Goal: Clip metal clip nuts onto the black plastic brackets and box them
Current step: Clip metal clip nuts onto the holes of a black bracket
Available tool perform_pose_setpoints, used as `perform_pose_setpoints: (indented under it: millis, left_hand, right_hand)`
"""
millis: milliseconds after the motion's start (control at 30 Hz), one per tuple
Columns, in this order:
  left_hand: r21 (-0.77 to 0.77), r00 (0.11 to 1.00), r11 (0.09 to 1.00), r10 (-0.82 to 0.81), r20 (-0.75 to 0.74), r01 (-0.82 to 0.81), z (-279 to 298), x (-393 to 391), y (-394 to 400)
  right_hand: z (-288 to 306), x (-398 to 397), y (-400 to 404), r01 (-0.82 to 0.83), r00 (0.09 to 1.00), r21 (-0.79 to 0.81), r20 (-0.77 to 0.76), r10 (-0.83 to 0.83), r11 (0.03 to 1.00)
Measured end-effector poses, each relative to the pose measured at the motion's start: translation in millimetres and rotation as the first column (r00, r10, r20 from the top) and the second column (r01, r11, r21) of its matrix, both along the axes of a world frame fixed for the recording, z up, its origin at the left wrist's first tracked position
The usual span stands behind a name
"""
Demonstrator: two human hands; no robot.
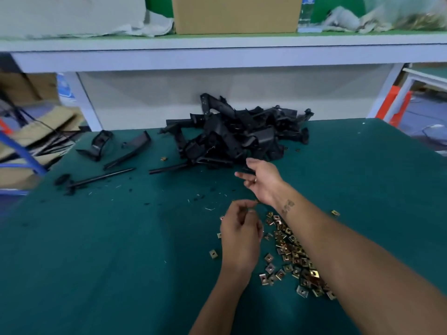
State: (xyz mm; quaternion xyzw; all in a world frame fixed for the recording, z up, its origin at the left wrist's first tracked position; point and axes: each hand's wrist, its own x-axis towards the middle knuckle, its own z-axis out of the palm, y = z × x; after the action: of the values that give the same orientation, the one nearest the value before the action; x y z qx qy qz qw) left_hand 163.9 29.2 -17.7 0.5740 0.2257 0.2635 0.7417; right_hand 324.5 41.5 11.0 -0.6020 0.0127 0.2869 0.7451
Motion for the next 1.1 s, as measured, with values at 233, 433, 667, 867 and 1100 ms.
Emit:
perform_pose_setpoints:
  millis: [233,433,667,867,1100]
  left_hand:
    - [-0.015,0.993,0.993,0.116,0.018,-0.116,-0.5,1.8,2.6]
    - [-0.229,0.988,0.973,0.063,0.142,-0.029,2.8,-5.0,10.7]
    - [-0.258,0.967,0.946,-0.142,0.211,0.195,13.7,-13.0,16.1]
    - [0.0,0.998,0.998,-0.057,-0.016,0.057,11.8,-23.8,20.9]
    - [0.7,0.966,0.69,0.006,-0.257,0.182,12.2,-27.4,14.0]
  right_hand:
    - [17.9,-47.9,-34.2,0.001,0.997,0.183,0.078,-0.015,0.983]
    - [20.8,-112.2,-105.5,-0.184,0.927,0.072,0.345,0.148,0.98]
    - [3.0,-146.3,-149.8,-0.469,0.646,-0.254,0.555,0.524,0.846]
    - [-7.0,-134.0,-166.0,0.104,0.219,-0.432,0.889,0.403,0.896]
    - [0.0,-49.1,-201.6,0.522,0.497,-0.586,0.799,0.337,0.62]
